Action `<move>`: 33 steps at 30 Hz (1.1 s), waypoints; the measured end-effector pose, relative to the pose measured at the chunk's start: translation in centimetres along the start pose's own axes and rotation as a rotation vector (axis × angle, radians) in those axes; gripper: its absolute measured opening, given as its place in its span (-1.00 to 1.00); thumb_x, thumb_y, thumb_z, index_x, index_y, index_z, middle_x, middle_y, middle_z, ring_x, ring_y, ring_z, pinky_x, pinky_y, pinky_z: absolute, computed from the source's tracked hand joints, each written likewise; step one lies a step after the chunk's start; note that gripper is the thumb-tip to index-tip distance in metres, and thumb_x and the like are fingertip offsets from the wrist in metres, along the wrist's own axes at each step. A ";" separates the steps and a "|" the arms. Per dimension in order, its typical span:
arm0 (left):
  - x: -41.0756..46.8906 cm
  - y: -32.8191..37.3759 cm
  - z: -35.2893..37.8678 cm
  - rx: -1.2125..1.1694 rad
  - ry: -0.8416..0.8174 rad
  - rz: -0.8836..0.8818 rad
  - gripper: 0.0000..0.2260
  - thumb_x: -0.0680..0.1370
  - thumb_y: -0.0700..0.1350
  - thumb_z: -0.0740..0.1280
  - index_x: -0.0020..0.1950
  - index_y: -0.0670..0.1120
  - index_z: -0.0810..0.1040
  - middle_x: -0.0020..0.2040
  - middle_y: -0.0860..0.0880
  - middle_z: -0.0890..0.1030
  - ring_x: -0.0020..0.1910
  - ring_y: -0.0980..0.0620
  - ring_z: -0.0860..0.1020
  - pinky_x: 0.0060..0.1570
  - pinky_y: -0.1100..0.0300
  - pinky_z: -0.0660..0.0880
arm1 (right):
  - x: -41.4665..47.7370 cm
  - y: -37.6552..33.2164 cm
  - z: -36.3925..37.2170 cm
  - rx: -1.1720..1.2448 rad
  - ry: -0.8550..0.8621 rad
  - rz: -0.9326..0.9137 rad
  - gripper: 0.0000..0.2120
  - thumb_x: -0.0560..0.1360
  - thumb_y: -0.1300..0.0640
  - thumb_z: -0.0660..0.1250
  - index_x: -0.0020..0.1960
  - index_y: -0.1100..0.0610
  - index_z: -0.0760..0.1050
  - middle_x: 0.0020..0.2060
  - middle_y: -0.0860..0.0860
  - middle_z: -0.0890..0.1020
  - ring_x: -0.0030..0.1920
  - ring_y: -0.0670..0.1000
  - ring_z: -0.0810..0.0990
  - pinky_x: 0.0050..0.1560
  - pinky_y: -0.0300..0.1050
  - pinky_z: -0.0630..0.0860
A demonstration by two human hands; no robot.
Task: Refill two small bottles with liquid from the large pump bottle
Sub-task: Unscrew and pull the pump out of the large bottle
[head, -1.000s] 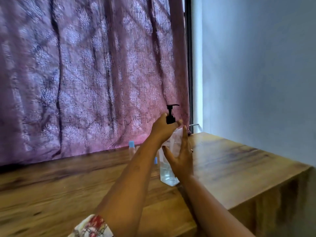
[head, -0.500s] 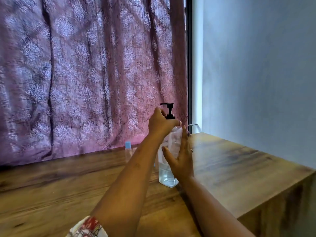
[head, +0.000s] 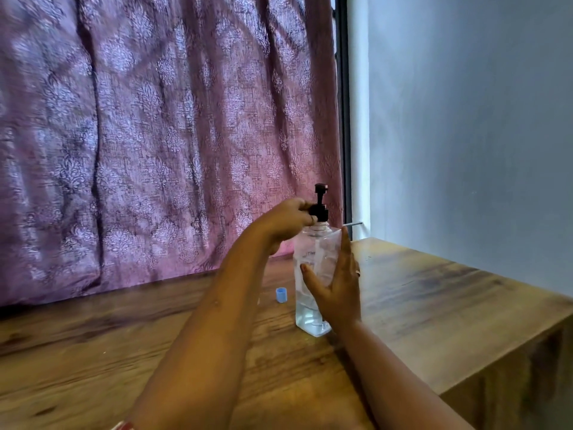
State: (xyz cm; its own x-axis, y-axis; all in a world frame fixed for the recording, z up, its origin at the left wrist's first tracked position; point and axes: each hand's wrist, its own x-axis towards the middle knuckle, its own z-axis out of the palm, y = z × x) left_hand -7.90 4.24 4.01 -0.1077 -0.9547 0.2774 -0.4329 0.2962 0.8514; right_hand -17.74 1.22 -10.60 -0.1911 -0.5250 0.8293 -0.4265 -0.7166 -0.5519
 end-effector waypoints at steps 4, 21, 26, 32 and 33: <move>-0.4 -0.5 -0.2 -0.044 0.194 0.064 -0.82 0.43 -0.24 0.46 0.00 -0.17 0.59 -0.10 -0.09 0.63 -0.05 0.02 0.56 -0.21 0.31 0.44 | 0.0 -0.2 -0.2 -0.021 -0.033 0.018 -0.07 0.31 -0.48 0.14 0.50 -0.14 -0.15 0.47 -0.04 0.20 0.43 0.05 0.24 0.37 0.09 0.30; 0.3 -0.7 2.2 0.168 0.419 0.178 -0.63 0.26 0.15 0.54 -0.17 -0.08 0.58 -0.20 -0.03 0.64 -0.19 0.01 0.59 -0.13 0.06 0.55 | 0.2 -0.2 -0.4 -0.090 -0.020 0.024 -0.07 0.31 -0.42 0.20 0.52 -0.06 -0.06 0.45 -0.02 0.27 0.40 0.04 0.31 0.32 -0.03 0.26; 0.9 -0.2 2.5 0.307 0.377 0.146 -0.46 0.30 0.27 0.46 0.03 -0.07 0.43 -0.04 0.00 0.53 -0.05 0.00 0.51 -0.11 0.11 0.45 | 0.1 -0.4 -0.5 -0.087 -0.027 0.028 -0.07 0.30 -0.44 0.19 0.51 -0.09 -0.08 0.47 -0.03 0.24 0.41 0.04 0.30 0.32 -0.03 0.25; 0.5 0.4 1.8 0.064 0.006 0.039 -0.50 0.48 0.15 0.34 0.29 -0.14 0.41 0.24 -0.11 0.52 0.21 -0.06 0.46 0.03 0.15 0.38 | 0.0 -0.5 -0.6 -0.092 -0.042 0.033 -0.05 0.30 -0.44 0.16 0.52 -0.05 -0.08 0.47 -0.01 0.23 0.40 0.07 0.30 0.30 -0.05 0.25; 0.5 0.3 1.4 0.027 -0.002 0.039 -0.63 0.52 0.03 0.33 0.23 -0.14 0.45 0.16 -0.09 0.54 0.15 -0.02 0.48 -0.06 0.20 0.35 | 0.1 -0.5 -0.6 -0.087 -0.045 0.031 -0.06 0.30 -0.44 0.16 0.52 -0.05 -0.09 0.47 0.00 0.23 0.40 0.07 0.30 0.29 -0.08 0.23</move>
State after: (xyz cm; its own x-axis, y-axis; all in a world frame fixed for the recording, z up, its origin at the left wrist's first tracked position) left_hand -9.33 3.86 3.79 -0.1268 -0.9425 0.3093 -0.4522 0.3324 0.8277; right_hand -18.04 1.82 -10.21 -0.1666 -0.5674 0.8064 -0.4964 -0.6584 -0.5657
